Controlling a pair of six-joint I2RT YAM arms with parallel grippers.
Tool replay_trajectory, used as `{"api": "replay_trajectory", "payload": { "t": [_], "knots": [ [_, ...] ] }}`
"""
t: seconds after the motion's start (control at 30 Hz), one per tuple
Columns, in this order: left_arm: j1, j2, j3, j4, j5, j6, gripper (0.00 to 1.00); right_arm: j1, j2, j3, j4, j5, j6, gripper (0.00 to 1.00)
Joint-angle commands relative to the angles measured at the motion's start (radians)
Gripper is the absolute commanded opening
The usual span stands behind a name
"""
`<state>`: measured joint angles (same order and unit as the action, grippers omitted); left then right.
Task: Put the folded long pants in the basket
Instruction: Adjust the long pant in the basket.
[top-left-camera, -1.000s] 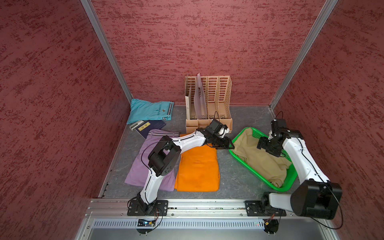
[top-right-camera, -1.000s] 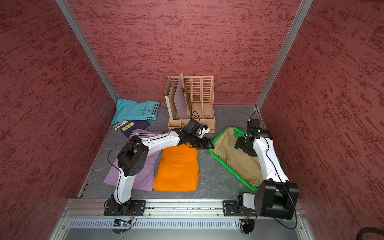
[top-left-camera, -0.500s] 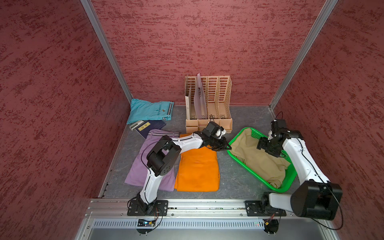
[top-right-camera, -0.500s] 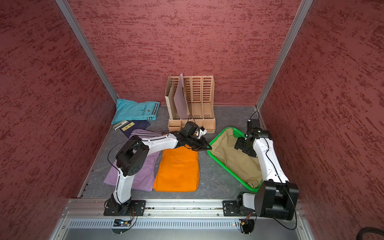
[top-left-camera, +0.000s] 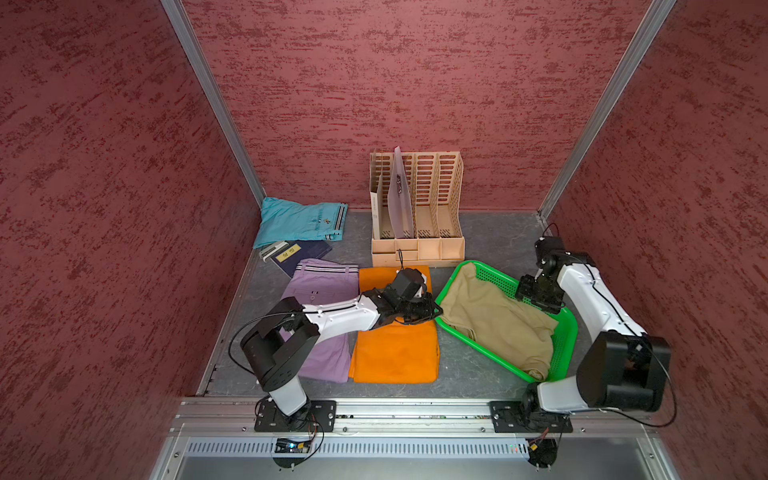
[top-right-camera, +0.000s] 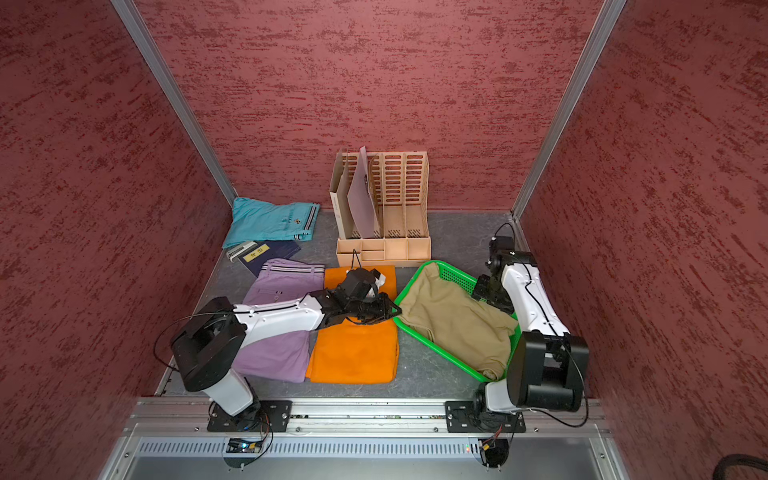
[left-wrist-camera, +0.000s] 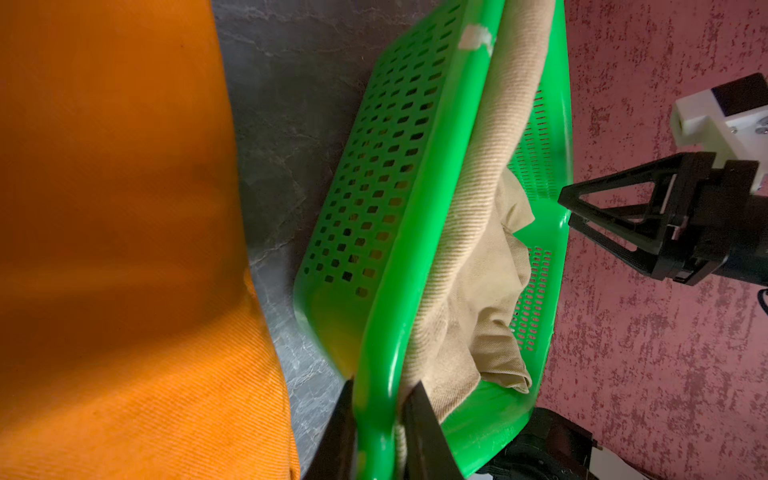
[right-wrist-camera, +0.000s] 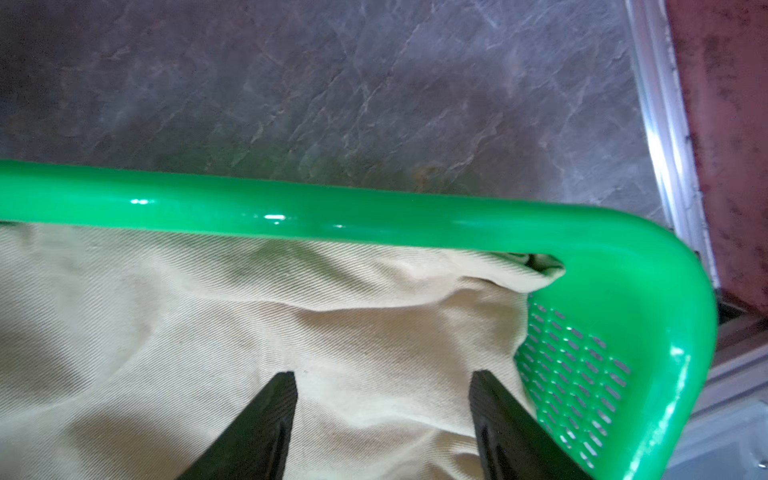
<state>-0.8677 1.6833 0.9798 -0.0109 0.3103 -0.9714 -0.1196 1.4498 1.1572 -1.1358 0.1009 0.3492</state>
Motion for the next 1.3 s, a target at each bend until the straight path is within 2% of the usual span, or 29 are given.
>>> {"api": "replay_trajectory", "payload": {
  "t": [0.0,0.07,0.13,0.2,0.47,0.67,0.93,1.0,1.1,1.17,1.27],
  "knots": [
    [-0.002,0.007,-0.01,0.038,-0.138,0.005,0.0,-0.002,0.001,0.015,-0.045,0.119,0.022,0.71],
    [-0.004,0.007,-0.013,0.051,-0.142,-0.001,0.0,-0.001,0.001,0.004,-0.042,0.169,0.025,0.72],
    [-0.005,0.009,-0.014,0.06,-0.141,-0.001,0.0,-0.002,0.045,0.014,-0.047,0.197,0.027,0.79],
    [-0.005,0.014,-0.011,0.062,-0.138,-0.001,0.0,-0.006,0.083,0.027,-0.05,0.221,0.042,0.8],
    [0.013,0.066,0.014,0.093,-0.063,0.004,0.0,-0.042,0.211,0.032,-0.036,0.219,0.083,0.78],
    [0.026,0.077,0.064,0.029,-0.035,0.047,0.0,-0.092,0.216,-0.016,-0.002,0.275,0.102,0.76],
    [0.035,0.083,0.074,0.022,-0.019,0.051,0.0,-0.117,0.261,-0.104,0.081,0.196,0.091,0.69],
    [0.033,0.084,0.072,0.022,-0.02,0.05,0.0,-0.118,0.281,-0.116,0.106,0.165,0.083,0.64],
    [0.034,0.089,0.069,0.026,-0.019,0.047,0.0,-0.118,0.314,-0.122,0.131,0.14,0.071,0.52],
    [0.033,0.091,0.069,0.032,-0.017,0.047,0.02,-0.12,0.319,-0.116,0.137,0.141,0.056,0.4],
    [0.033,0.094,0.072,0.037,-0.004,0.046,0.13,-0.12,0.29,-0.092,0.12,0.152,0.034,0.16]
  ]
}}
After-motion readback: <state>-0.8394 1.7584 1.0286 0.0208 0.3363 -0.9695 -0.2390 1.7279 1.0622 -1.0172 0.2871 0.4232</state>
